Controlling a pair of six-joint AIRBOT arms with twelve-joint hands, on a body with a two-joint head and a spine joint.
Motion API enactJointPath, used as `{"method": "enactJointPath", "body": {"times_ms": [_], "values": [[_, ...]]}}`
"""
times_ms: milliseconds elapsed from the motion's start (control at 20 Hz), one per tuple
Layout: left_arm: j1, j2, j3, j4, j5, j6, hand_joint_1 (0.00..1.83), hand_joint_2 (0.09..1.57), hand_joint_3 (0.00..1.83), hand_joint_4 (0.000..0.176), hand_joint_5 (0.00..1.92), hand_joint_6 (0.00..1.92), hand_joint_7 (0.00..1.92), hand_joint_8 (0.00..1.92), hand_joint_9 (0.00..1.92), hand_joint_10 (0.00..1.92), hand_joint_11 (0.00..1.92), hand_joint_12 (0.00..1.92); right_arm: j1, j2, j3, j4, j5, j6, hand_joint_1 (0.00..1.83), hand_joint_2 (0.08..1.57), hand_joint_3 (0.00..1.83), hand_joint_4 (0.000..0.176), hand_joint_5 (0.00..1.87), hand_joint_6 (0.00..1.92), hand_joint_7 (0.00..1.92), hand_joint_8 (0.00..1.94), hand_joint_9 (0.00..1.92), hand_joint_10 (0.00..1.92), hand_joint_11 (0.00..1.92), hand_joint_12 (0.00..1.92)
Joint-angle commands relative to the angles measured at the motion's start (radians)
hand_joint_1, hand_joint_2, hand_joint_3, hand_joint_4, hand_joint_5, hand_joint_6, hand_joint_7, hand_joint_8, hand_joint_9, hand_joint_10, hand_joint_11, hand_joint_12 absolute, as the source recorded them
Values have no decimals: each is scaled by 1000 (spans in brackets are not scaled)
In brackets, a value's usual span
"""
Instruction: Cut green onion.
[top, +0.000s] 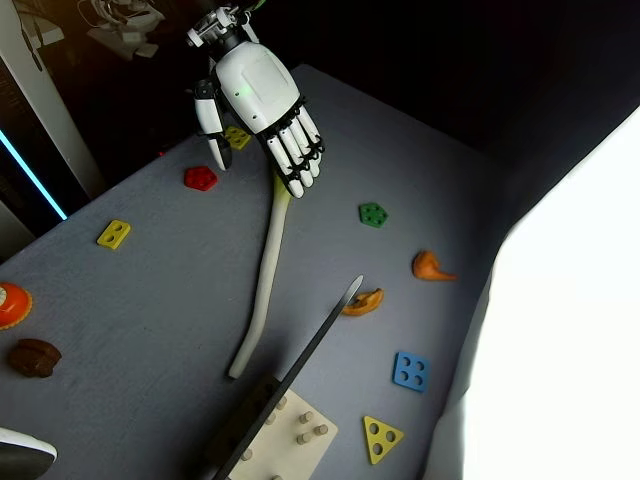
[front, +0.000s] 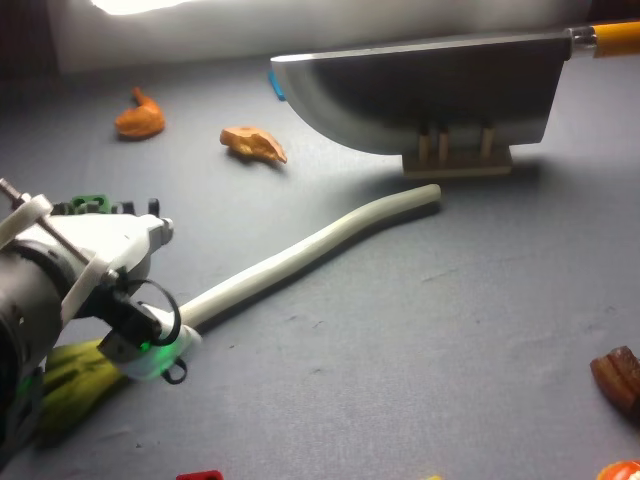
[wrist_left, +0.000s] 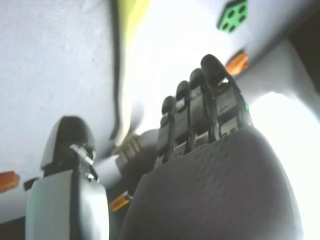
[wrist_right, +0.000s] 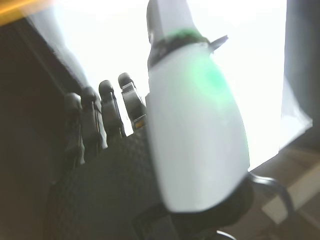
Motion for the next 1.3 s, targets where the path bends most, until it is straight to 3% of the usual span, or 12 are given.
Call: {"method": "enactJointPath", "body": {"times_ms": [0, 50, 100, 250, 500, 650, 700, 750, 1000, 1050, 1200, 1250], "values": [[7, 0, -9, 108, 28, -38, 714, 1198, 3, 42, 9, 0, 72, 0, 75, 0, 0, 463, 6, 6, 11, -33, 97, 1, 1030, 1065, 0, 20, 0, 0, 0, 0, 1, 0, 0, 9], [26, -1, -16, 132, 41, -78, 697, 1206, 6, 56, 1, 0, 54, 0, 75, 0, 0, 443, 4, 0, 20, -33, 97, 1, 1081, 1071, 0, 18, 0, 0, 0, 0, 0, 0, 0, 1], [47, -2, -25, 151, 60, -107, 693, 1207, 6, 59, 0, 0, 49, 0, 75, 0, 0, 439, -3, -10, 30, -33, 98, 1, 1092, 1072, 0, 18, 0, 0, 0, 0, 0, 0, 0, 0], [93, -5, -41, 180, 103, -146, 676, 1222, 9, 51, 0, 0, 68, 3, 84, 4, 0, 394, -27, -48, 75, -31, 107, 5, 1068, 1074, 0, 17, 0, 0, 0, 0, 0, 0, 0, 0], [198, -17, -71, 275, 139, -291, 723, 1201, 0, 55, 19, 1, 108, 2, 97, 3, 0, 375, -42, -124, 164, -2, 97, 43, 1086, 1047, 0, 2, 0, 0, 0, 0, 0, 0, 0, 0], [224, -38, -95, 293, 195, -326, 771, 1182, 0, 55, 60, 8, 121, 2, 108, 4, 0, 446, -42, -179, 232, -2, 91, 80, 1083, 1043, 0, 0, 0, 0, 0, 0, 0, 0, 0, 0], [227, -49, -100, 297, 205, -327, 777, 1191, 0, 54, 62, 7, 125, 3, 104, 2, 0, 451, -42, -198, 257, -3, 79, 97, 1078, 1039, 0, 13, 0, 0, 0, 0, 0, 0, 0, 0], [228, -57, -101, 299, 210, -327, 774, 1193, 0, 54, 58, 4, 122, 1, 121, 7, 0, 533, -42, -208, 270, -4, 74, 105, 1052, 1054, 0, 2, 0, 0, 0, 0, 0, 0, 0, 0], [230, -99, -102, 303, 258, -355, 766, 1210, 5, 77, 27, 3, 59, 0, 83, 0, 0, 464, -51, -246, 315, -112, 73, 257, 1086, 1075, 0, 2, 0, 0, 0, 0, 0, 0, 0, 0], [229, -108, -101, 301, 275, -367, 770, 1210, 4, 79, 28, 4, 58, 0, 81, 0, 0, 461, -52, -259, 330, -115, 71, 261, 1089, 1076, 0, 2, 0, 0, 0, 0, 0, 0, 0, 0], [231, -124, -96, 281, 304, -382, 826, 1191, 0, 82, 50, 11, 72, 5, 78, 1, 0, 461, -89, -281, 376, -238, 68, 410, 1069, 1076, 0, 1, 0, 0, 0, 0, 0, 0, 0, 0], [233, -126, -93, 278, 304, -382, 878, 1178, 0, 76, 50, 8, 68, 2, 55, 1, 0, 408, -99, -284, 382, -286, 77, 455, 1021, 1104, 10, 0, 0, 0, 0, 0, 0, 0, 0, 0]]}}
